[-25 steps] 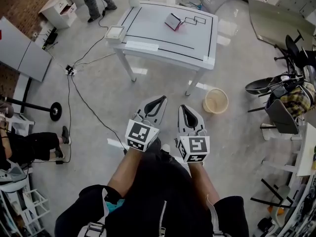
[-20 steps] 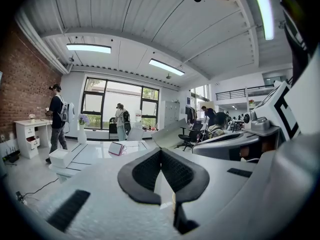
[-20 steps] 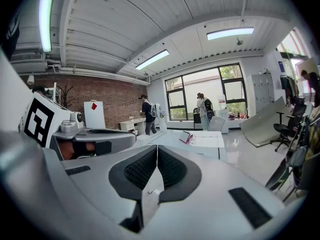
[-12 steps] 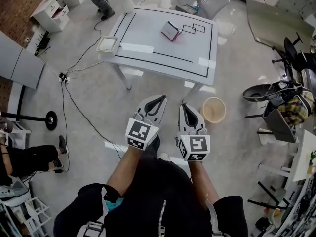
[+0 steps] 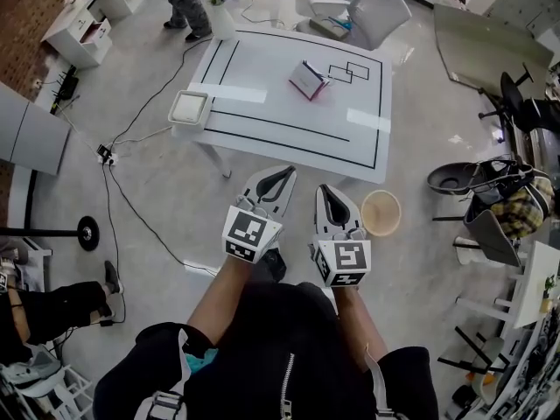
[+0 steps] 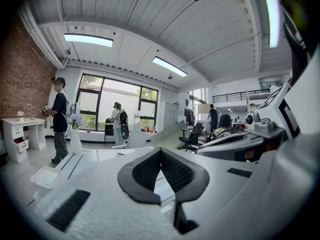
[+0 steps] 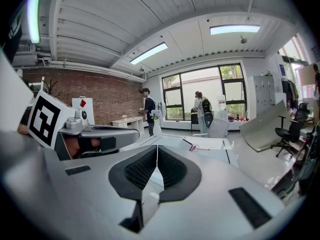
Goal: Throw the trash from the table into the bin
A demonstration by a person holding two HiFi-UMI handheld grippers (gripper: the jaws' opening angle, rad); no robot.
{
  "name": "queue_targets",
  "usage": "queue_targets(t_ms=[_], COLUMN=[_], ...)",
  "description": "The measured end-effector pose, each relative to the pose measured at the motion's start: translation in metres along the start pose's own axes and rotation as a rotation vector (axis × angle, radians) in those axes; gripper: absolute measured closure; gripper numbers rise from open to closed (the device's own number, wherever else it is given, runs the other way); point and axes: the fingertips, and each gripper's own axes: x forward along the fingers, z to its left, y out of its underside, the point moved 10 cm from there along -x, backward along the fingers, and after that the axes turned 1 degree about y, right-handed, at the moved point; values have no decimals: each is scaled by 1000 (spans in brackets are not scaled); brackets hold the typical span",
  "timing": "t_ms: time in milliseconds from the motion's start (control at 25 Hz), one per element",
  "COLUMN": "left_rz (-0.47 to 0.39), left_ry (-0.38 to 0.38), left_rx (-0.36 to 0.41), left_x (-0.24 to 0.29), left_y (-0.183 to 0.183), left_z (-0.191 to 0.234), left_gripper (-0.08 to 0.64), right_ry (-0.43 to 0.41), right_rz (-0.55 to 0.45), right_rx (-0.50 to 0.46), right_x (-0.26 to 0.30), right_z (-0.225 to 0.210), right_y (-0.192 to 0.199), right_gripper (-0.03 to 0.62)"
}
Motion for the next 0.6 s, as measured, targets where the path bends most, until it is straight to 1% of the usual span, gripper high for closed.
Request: queue_targets(t_ms=[240,600], left_rz=[-12,-18], left_ry=[-3,14], left_rx=[-14,-19], left_x=[14,39], left_y=[-5,-6], left_z=[44,72], left_gripper=[552,554], right_ry=[16,32], right_rz=[14,8], right_rx=[-14,-19], right_x=[38,75], right_z=[4,-10], right_y=[-6,-20], right_gripper=[580,580])
